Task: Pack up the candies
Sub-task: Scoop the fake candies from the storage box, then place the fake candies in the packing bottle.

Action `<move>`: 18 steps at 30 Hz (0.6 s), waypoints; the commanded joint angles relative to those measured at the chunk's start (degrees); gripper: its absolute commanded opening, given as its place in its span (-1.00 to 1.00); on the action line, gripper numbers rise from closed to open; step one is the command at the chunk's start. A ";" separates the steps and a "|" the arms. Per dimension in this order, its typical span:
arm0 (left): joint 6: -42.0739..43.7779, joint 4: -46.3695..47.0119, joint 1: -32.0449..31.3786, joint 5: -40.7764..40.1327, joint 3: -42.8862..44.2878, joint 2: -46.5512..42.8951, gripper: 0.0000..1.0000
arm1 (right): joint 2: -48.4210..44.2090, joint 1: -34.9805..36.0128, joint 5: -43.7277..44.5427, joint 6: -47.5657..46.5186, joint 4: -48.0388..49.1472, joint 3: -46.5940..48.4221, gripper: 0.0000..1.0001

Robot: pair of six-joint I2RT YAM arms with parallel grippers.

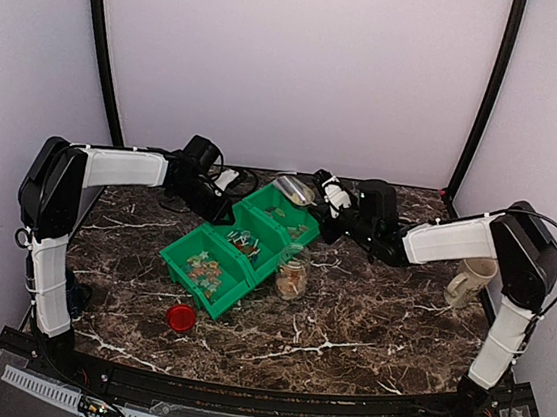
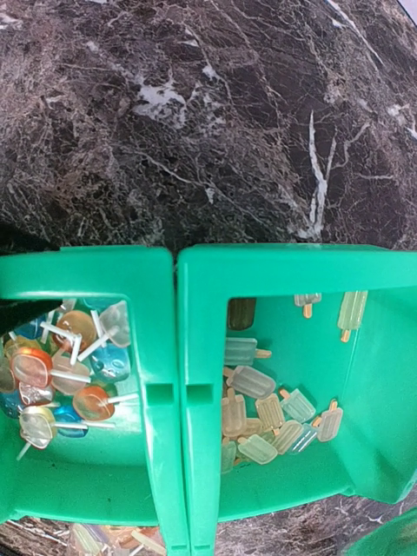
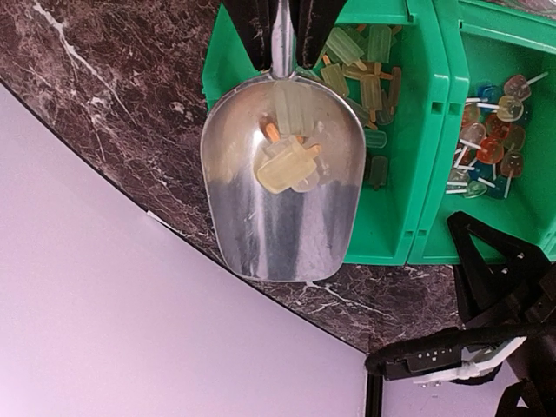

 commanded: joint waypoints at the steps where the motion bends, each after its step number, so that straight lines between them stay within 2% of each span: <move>1: -2.20 1.09 0.62 2.04 3.64 -3.85 -1.00 | -6.14 -0.24 1.18 -0.97 -4.92 1.18 -1.00; 11: -3.32 1.23 1.53 1.85 4.00 -3.41 -1.00 | -21.09 1.99 1.32 -4.65 -35.54 2.01 -1.00; 18: -3.67 1.22 1.59 1.45 4.00 -3.32 -1.00 | -30.69 6.95 3.61 -5.13 -45.23 1.33 -1.00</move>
